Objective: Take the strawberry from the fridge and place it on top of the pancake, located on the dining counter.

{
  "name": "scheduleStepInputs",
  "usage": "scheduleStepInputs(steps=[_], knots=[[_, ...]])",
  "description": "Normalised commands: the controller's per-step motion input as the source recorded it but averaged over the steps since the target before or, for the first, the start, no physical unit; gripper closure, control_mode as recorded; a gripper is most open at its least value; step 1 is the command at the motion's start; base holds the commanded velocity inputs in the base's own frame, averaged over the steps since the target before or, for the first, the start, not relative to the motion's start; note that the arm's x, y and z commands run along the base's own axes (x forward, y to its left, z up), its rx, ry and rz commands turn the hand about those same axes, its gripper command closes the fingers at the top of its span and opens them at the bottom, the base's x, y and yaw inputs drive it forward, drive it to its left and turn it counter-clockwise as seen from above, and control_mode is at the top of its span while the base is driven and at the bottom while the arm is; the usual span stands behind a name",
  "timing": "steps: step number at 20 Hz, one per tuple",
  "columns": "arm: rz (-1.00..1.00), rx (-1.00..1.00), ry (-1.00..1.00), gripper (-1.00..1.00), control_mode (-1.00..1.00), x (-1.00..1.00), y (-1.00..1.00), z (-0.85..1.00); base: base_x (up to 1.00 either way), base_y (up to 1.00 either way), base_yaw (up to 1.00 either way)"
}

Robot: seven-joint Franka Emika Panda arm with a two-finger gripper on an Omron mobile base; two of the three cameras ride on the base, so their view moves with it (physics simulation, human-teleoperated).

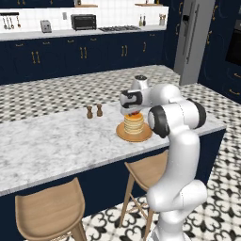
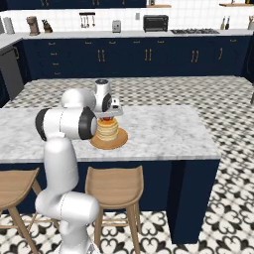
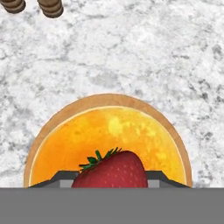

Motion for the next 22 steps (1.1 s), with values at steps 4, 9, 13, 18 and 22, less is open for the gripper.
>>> scheduleStepInputs(steps=[4, 9, 13, 18, 22], knots=[[0.0, 0.0, 0.0, 1.0, -1.0, 0.03, 0.03, -0.23, 0.0, 0.0, 0.0], [0.0, 0.0, 0.01, 1.0, -1.0, -0.02, 0.0, -0.29, 0.0, 0.0, 0.0], [0.0, 0.0, 0.0, -1.0, -1.0, -0.16, 0.0, -0.25, 0.0, 0.0, 0.0], [-0.01, 0.0, 0.0, -1.0, -1.0, -0.3, 0.0, -0.08, 0.0, 0.0, 0.0], [0.0, 0.0, 0.0, -1.0, -1.0, -0.26, -0.01, 0.0, 0.0, 0.0, 0.0]])
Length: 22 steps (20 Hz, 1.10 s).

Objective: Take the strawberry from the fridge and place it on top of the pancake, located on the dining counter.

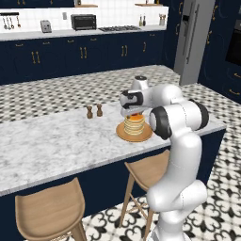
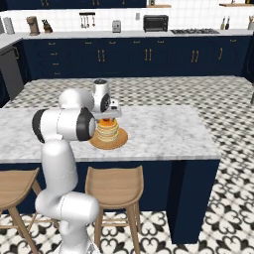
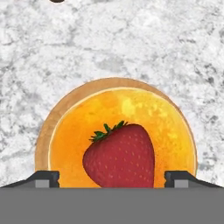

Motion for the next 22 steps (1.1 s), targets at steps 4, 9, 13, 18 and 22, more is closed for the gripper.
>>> scheduleStepInputs(steps=[4, 9, 13, 18, 22], knots=[[0.0, 0.0, -0.01, -1.0, -1.0, -0.04, 0.0, 0.06, 0.0, 0.0, 0.0], [0.0, 0.0, 0.0, -1.0, -1.0, -0.04, 0.0, 0.46, 0.0, 0.0, 0.0], [-0.01, 0.0, 0.0, -1.0, -1.0, -0.14, 0.0, 0.57, 0.0, 0.0, 0.0], [-0.03, 0.0, 0.0, -1.0, -1.0, -0.3, 0.0, 0.5, 0.0, 0.0, 0.0], [-0.01, 0.0, 0.0, -1.0, -1.0, -0.51, 0.03, 0.41, 0.0, 0.0, 0.0]])
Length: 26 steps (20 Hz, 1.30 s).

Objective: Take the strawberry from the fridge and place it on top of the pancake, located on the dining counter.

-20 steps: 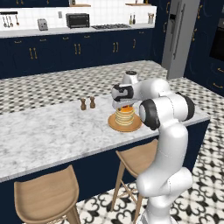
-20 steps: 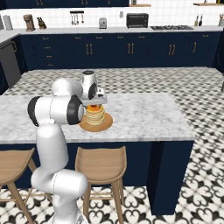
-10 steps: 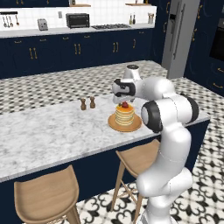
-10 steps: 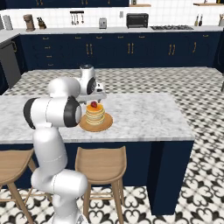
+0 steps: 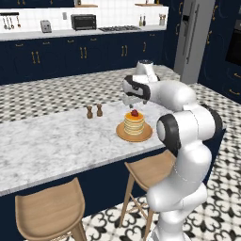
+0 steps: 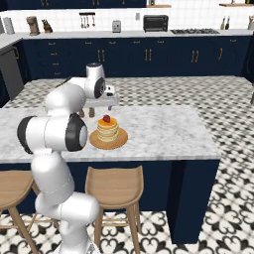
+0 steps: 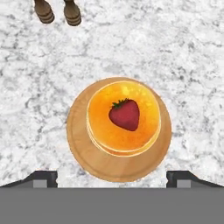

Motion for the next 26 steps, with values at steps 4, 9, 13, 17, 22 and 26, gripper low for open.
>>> scheduleStepInputs(steps=[4, 9, 13, 17, 22, 26], knots=[[0.07, 0.0, 0.02, -1.0, -1.0, -0.85, 0.41, 0.23, 0.0, 0.0, 0.0], [0.18, -0.06, 0.01, -1.0, -1.0, -0.99, 0.78, 0.11, 0.0, 0.0, 0.0], [0.23, -0.09, 0.0, -1.0, -1.0, -1.0, 0.76, 0.02, 0.0, 0.0, 0.0], [0.24, -0.08, 0.0, -1.0, -1.0, -1.0, 0.68, 0.0, 0.0, 0.0, 0.0], [0.25, -0.02, 0.0, -1.0, -1.0, -0.91, 0.45, -0.15, 0.0, 0.0, 0.0], [0.18, 0.0, 0.0, -1.0, -1.0, -0.58, 0.07, -0.35, 0.0, 0.0, 0.0]])
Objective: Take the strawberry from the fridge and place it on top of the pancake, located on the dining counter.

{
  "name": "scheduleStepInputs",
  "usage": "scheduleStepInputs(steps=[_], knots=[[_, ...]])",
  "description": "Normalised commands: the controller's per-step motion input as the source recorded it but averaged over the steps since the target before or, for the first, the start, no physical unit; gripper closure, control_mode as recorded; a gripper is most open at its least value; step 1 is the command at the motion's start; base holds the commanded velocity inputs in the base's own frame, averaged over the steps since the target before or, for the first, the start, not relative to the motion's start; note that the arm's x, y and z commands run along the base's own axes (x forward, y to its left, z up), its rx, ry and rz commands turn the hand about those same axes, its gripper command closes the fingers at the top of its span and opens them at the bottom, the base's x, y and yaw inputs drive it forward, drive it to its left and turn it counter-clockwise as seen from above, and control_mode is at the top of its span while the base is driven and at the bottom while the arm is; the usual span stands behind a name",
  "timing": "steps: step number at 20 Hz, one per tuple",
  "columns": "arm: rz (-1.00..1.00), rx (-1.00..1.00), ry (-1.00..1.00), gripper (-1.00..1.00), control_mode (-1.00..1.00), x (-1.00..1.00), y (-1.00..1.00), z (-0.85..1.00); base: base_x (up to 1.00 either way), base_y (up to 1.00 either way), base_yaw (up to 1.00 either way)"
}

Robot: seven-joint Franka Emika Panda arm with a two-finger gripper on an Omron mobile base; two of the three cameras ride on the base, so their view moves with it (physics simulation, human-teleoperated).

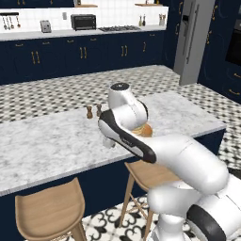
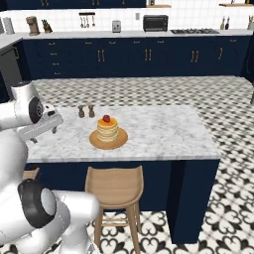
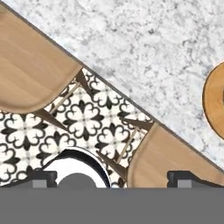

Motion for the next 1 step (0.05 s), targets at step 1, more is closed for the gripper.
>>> scheduleStepInputs(steps=[1], knots=[[0.14, 0.0, 0.0, -1.0, -1.0, -0.38, 0.0, -0.4, 0.0, 0.0, 0.0]])
